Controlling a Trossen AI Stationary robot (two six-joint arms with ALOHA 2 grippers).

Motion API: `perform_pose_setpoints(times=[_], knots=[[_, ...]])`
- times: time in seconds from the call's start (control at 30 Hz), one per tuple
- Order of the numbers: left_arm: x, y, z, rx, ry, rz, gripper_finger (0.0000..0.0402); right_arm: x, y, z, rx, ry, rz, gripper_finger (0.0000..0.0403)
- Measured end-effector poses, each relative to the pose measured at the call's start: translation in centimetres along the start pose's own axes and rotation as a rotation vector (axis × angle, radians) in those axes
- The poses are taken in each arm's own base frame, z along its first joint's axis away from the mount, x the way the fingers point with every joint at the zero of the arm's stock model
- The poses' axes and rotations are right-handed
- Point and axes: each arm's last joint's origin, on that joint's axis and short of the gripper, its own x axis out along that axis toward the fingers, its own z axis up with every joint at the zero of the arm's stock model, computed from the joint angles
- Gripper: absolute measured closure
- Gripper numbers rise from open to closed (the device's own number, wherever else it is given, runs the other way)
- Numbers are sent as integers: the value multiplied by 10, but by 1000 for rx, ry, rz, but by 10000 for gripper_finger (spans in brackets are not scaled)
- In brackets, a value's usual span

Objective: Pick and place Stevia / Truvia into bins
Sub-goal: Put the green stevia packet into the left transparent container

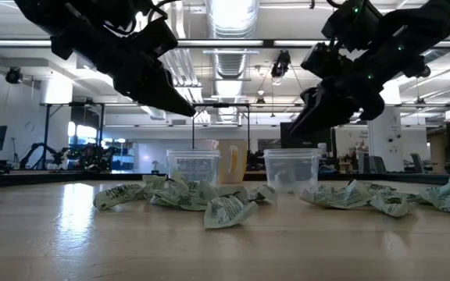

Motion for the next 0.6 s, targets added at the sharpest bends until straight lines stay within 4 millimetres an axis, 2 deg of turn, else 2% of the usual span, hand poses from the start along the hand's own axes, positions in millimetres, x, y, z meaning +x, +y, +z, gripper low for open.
perform_pose_setpoints(times=[0.2, 0.37, 0.6], knots=[[0, -1, 0, 2, -2, -16, 259, -3, 2, -1, -30, 19, 35, 271], [-2, -8, 2, 14, -10, -48, 259, -18, 8, 8, -67, -55, 108, 277], [-10, -34, 2, 81, 20, -175, 259, -42, 32, 14, -115, -81, 212, 289]])
